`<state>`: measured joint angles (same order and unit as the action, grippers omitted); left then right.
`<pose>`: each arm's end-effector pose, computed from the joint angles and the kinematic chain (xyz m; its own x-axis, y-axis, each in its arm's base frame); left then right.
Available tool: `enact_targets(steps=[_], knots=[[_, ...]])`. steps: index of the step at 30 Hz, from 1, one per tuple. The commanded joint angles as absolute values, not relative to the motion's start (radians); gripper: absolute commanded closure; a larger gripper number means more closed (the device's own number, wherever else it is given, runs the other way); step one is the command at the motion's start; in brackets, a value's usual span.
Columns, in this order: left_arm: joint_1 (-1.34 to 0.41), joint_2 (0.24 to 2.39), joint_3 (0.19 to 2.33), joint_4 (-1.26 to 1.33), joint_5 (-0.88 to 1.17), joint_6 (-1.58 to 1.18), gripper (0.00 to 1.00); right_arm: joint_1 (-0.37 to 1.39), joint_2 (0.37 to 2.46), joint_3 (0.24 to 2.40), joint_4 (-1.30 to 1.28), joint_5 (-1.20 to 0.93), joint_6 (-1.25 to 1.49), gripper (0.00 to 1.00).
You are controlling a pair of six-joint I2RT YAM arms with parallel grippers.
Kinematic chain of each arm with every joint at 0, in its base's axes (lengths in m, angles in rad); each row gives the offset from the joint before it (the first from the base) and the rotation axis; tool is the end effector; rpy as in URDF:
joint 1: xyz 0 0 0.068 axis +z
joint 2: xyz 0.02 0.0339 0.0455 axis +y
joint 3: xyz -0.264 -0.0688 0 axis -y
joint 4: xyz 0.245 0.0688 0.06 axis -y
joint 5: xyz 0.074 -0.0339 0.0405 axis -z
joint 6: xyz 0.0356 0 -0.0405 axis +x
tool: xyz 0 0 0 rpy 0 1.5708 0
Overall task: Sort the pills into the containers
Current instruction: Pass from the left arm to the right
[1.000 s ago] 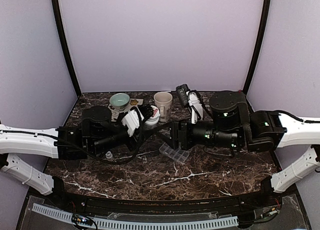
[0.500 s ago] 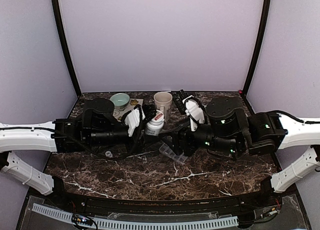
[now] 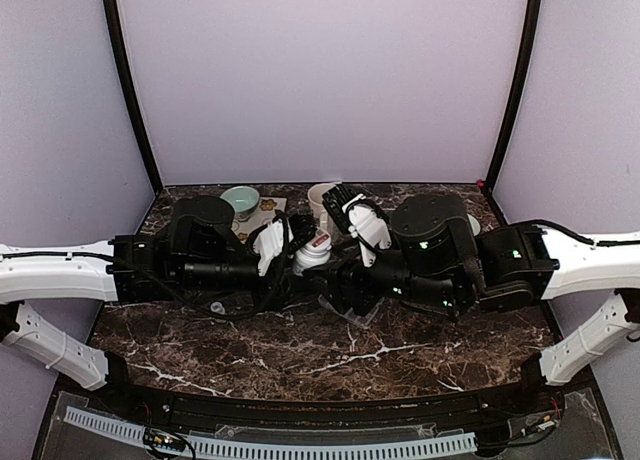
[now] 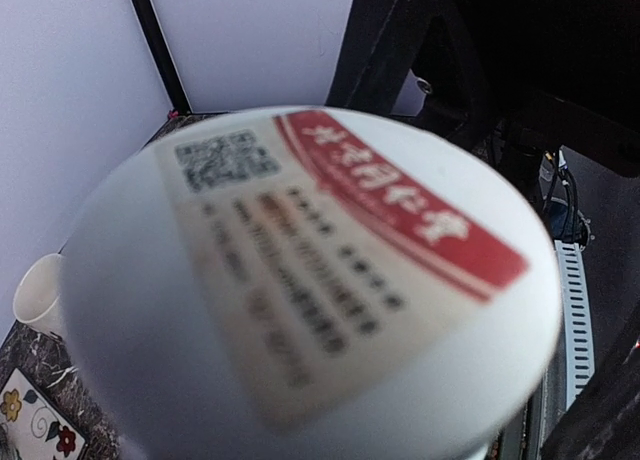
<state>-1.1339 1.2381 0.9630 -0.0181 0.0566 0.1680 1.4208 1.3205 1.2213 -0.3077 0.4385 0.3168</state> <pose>0.1212 -0.2643 0.3226 0.0345 0.3206 -0.9466 0.9349 0.3243 0.1440 0.0601 0.2963 0.3627 -0.3169 -0.2096 -0.9250 -0.7769 0.6168 0.1264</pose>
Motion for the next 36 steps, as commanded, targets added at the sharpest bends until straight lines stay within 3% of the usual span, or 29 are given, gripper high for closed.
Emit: enact_targets(steps=[1,26,32,36], knots=[[-1.124,1.239,1.005,-0.024,0.108,0.155,1.0,1.431,1.332,1.259,-0.245,0.431,0.287,0.33],[-1.121,1.252,1.033,-0.041,0.201,0.141,1.0,1.388,1.343,1.23,-0.188,0.344,0.3,0.39],[-1.121,1.255,1.04,-0.04,0.208,0.143,1.0,1.374,1.348,1.223,-0.18,0.312,0.31,0.48],[-1.121,1.259,1.045,-0.041,0.214,0.144,1.0,1.366,1.352,1.218,-0.172,0.286,0.316,0.66]])
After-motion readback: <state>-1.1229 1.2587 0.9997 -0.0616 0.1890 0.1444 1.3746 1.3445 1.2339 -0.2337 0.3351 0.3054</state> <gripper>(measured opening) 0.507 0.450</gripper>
